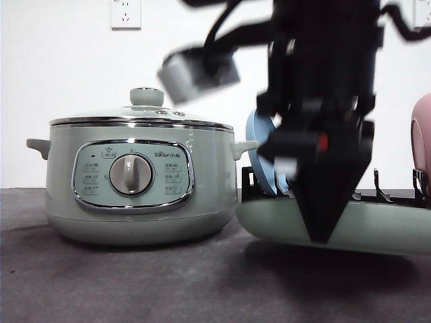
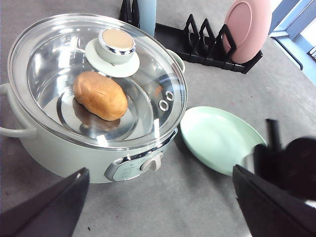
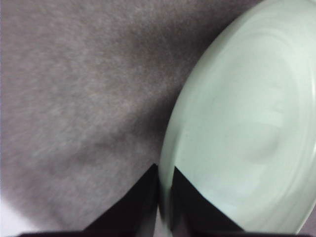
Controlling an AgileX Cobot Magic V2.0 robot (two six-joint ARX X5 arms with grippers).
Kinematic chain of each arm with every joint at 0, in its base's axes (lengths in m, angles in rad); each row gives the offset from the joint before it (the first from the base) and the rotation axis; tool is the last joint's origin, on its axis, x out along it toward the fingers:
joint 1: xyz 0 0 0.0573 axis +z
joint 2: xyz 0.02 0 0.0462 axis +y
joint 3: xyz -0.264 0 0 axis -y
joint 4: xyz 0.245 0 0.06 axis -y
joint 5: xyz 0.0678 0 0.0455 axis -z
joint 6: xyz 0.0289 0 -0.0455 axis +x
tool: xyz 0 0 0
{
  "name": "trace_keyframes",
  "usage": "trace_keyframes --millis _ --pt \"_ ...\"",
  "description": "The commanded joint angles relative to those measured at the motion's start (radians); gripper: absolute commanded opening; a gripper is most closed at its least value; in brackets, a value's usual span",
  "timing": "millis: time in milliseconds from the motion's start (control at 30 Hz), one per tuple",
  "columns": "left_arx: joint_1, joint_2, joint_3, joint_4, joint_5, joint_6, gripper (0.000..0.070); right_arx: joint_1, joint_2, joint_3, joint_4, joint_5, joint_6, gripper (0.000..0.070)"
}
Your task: Transfer potato from steamer to green plate
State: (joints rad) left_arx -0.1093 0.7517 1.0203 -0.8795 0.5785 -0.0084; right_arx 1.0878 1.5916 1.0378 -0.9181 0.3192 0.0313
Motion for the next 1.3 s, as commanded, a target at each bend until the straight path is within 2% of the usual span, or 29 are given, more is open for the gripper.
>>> trace_keyframes --millis 0,133,233,267,400,467,667,900,1100,1267 --pt "-0.002 0.006 0.022 0.011 0.005 0.019 0.0595 0.014 0.042 0.007 0.012 0.009 0.012 0.0005" --pt "-0.002 0.006 0.021 0.011 0.005 0.019 0.0595 0.014 0.089 0.007 0.036 0.001 0.014 0.0006" --pt "-0.002 0.006 0.021 0.011 0.005 0.019 0.0595 0.014 0.104 0.007 0.044 -0.047 0.019 0.0015" --pt "-0.002 0.006 0.021 0.011 0.005 0.019 0.0595 0.014 0.106 0.007 0.047 -0.055 0.019 0.0034" --pt "-0.002 0.006 0.022 0.011 0.005 0.019 0.0595 0.014 0.107 0.007 0.05 -0.058 0.032 0.0221" --pt "-0.002 0.006 0.022 0.011 0.005 0.019 0.0595 0.014 0.107 0.007 0.045 -0.057 0.037 0.0265" --pt "-0.002 0.006 0.022 0.011 0.005 0.019 0.0595 0.014 0.085 0.008 0.012 -0.058 0.037 0.0268" --pt "-0.002 0.006 0.022 0.011 0.005 0.019 0.0595 0.007 -0.05 0.038 -0.038 -0.069 0.037 0.0268" --pt "-0.002 0.006 0.022 0.011 0.005 0.019 0.0595 -0.034 -0.209 0.108 -0.028 -0.157 0.029 0.0268" --pt "-0.002 0.006 0.021 0.011 0.005 0.019 0.0595 -0.121 -0.307 0.185 0.019 -0.237 0.002 0.0268"
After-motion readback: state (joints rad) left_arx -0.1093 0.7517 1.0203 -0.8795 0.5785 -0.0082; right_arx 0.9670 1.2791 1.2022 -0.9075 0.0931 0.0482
